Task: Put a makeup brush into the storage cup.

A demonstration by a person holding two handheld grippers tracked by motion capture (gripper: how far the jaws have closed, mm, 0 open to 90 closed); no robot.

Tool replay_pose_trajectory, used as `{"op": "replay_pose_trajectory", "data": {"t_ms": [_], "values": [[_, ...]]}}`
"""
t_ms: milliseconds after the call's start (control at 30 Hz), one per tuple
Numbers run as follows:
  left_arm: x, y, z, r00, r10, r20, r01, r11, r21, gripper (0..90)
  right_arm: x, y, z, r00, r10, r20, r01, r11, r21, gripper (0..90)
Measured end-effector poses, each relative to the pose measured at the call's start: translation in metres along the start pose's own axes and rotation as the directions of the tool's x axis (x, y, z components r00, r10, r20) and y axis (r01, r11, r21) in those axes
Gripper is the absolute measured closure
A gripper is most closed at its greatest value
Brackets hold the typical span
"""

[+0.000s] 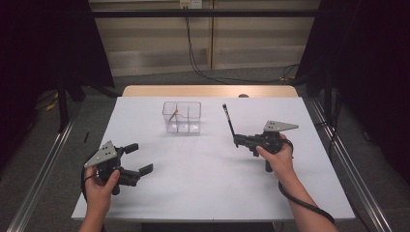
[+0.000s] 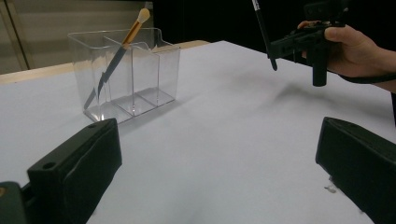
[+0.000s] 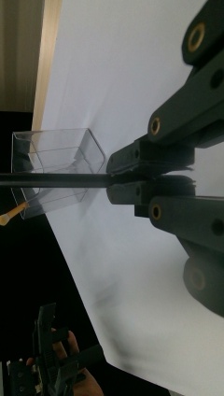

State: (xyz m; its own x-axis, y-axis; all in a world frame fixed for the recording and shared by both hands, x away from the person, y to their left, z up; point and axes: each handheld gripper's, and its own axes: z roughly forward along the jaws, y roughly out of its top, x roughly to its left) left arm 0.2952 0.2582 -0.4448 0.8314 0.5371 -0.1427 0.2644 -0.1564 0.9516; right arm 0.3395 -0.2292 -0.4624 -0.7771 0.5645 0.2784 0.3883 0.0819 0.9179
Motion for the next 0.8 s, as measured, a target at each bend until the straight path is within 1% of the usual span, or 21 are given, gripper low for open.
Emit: {"op": "replay_pose_trajectory", "data": {"t_ms": [100,233,433,533,767,800], "values": [[0.000,0.000,0.000,1.0000,-0.001,0.001,0.001,1.0000,-0.001,0.3,0.001,-0.001,0.000,1.0000,-0.004,-0.003,0.004,1.000,-0.004,85.0],[0.000,0.000,0.001,1.0000,-0.003,0.003,0.003,1.0000,-0.002,0.3,0.004,-0.002,0.002,0.9999,-0.012,-0.007,0.012,1.000,0.005,85.0],[0.001,0.000,0.000,1.0000,0.000,0.002,0.000,1.0000,-0.001,0.3,0.009,-0.003,0.005,0.9996,-0.011,-0.027,0.011,1.000,-0.004,85.1],[0.001,0.000,0.000,1.0000,0.002,0.004,-0.002,1.0000,-0.002,0.3,0.013,-0.004,0.008,0.9992,-0.013,-0.038,0.013,1.000,0.002,85.0],[0.000,0.000,0.000,1.0000,-0.005,0.006,0.005,1.0000,-0.001,0.3,0.019,-0.006,0.012,0.9980,-0.013,-0.061,0.013,1.000,0.002,85.0],[0.000,0.000,0.001,1.0000,-0.008,0.006,0.008,1.0000,-0.001,0.3,0.020,-0.006,0.012,0.9979,-0.019,-0.062,0.019,1.000,0.000,85.0]]}}
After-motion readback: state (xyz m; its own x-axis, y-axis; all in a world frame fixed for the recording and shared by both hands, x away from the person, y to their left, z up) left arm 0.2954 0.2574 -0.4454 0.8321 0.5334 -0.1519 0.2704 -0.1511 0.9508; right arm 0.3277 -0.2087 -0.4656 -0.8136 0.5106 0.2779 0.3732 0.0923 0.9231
